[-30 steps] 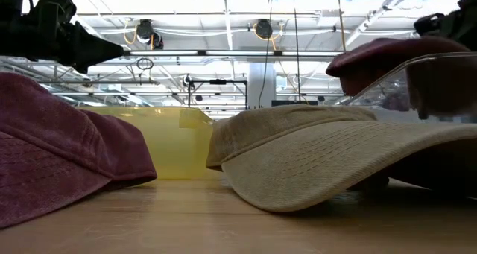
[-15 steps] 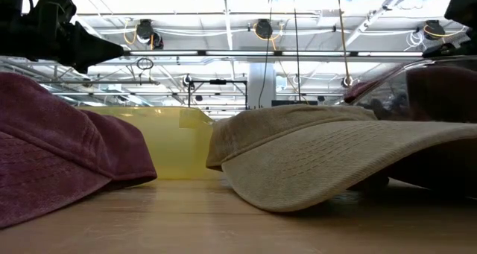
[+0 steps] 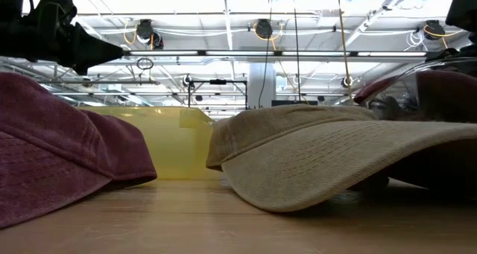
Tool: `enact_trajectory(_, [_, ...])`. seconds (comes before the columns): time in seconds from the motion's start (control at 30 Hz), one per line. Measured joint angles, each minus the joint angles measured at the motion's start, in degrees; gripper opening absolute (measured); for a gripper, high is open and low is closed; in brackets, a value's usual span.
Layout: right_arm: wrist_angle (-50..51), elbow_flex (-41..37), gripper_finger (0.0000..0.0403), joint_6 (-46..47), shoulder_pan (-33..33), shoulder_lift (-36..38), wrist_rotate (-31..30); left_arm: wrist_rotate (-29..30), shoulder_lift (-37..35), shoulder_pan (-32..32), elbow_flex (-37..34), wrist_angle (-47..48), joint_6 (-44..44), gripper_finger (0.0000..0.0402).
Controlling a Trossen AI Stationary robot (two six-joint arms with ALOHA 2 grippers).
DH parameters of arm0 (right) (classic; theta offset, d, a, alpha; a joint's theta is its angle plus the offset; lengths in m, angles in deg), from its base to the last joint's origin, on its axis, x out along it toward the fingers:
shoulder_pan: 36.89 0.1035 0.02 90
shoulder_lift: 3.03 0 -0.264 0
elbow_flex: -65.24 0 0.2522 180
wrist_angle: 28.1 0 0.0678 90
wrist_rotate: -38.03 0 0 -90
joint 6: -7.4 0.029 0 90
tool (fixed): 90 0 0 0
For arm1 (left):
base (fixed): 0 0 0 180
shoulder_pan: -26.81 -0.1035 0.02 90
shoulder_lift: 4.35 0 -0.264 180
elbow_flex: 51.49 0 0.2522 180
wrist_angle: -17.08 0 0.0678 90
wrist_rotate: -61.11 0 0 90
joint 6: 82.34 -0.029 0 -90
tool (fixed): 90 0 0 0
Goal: Pick & Place hat
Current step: Put the top red cap into the transparent bin, then put the red cap into the transparent bin
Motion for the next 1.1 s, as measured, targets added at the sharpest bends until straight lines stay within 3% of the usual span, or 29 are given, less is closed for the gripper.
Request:
enact_trajectory(0.3, [1.8, 10.3, 0.0158, -5.9, 0.0, 1.7, -0.7, 0.0, 0.0, 0.0, 0.0, 0.0, 0.0, 0.0042])
enact_trajectory(0.5, [-4.6, 19.7, 0.0173, -18.5, -0.2, 1.5, -12.3, 0.0, 0.0, 0.0, 0.0, -0.7, 0.0, 0.0042])
enact_trajectory(0.67, [-11.1, 26.9, 0.0139, -27.4, -2.8, -1.4, -16.8, 0.0, 0.0, 0.0, 0.0, -1.6, 0.0, 0.0042])
enact_trajectory(0.8, [-11.4, 28.7, 0.0068, -34.5, -4.5, -4.6, -13.9, 0.0, 0.0, 0.0, 0.0, -1.6, -0.3, 0.0042])
enact_trajectory(0.87, [-13.7, 27.5, 0.0023, -39.7, -4.6, -5.0, -15.5, 0.0, 0.0, 0.0, 0.0, -1.6, -0.4, 0.0042])
enact_trajectory(1.1, [-21.9, 21.1, 0.0005, -43.5, -4.3, 6.2, -18.0, 0.0, 0.0, 0.0, 0.0, -1.5, -0.4, 0.0042])
